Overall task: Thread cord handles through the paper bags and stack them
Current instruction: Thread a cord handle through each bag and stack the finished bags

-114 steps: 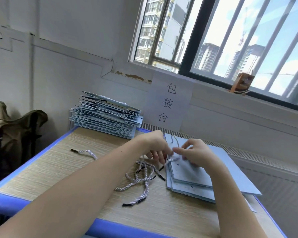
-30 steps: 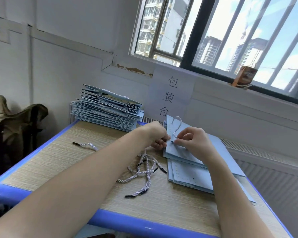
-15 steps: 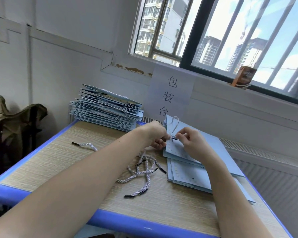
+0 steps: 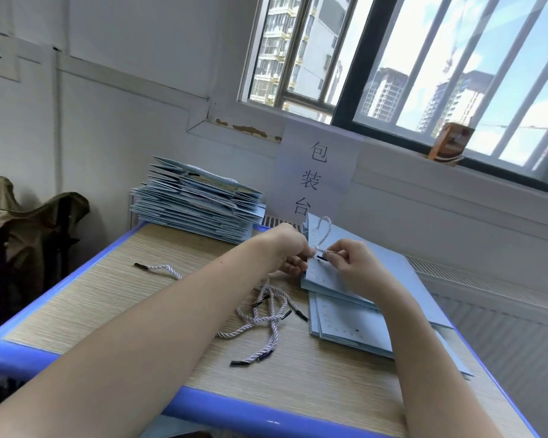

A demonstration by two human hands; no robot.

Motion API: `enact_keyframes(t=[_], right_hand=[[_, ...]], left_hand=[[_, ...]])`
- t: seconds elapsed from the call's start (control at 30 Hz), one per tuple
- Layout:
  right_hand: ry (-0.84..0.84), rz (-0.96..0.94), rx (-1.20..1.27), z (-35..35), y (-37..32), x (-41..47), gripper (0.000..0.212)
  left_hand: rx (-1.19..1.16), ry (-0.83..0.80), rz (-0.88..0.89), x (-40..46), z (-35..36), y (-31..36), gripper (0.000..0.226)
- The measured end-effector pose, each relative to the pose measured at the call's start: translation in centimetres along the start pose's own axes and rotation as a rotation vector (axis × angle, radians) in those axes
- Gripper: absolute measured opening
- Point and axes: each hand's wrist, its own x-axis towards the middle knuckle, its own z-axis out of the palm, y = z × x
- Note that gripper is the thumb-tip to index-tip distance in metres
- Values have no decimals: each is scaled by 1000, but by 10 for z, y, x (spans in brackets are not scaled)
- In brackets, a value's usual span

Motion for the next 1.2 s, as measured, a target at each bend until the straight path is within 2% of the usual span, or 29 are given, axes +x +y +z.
enact_keyframes(t=[0.17, 0.37, 0.6, 0.83, 1.2], right_hand=[[12, 9, -60, 1, -3, -1, 13], [25, 8, -141, 1, -3, -3, 33], [91, -26, 66, -1, 0, 0, 12], [131, -104, 96, -3, 0, -3, 14], [133, -113, 105, -1, -4, -4, 7]], left_hand=[[-4, -6, 3, -1, 0, 0, 4], [-7, -14, 5, 1, -1, -1, 4], [-1, -1, 16, 0, -2, 1, 7], [-1, -6, 24, 0, -2, 0, 10], [-46, -32, 28, 4, -2, 0, 9]])
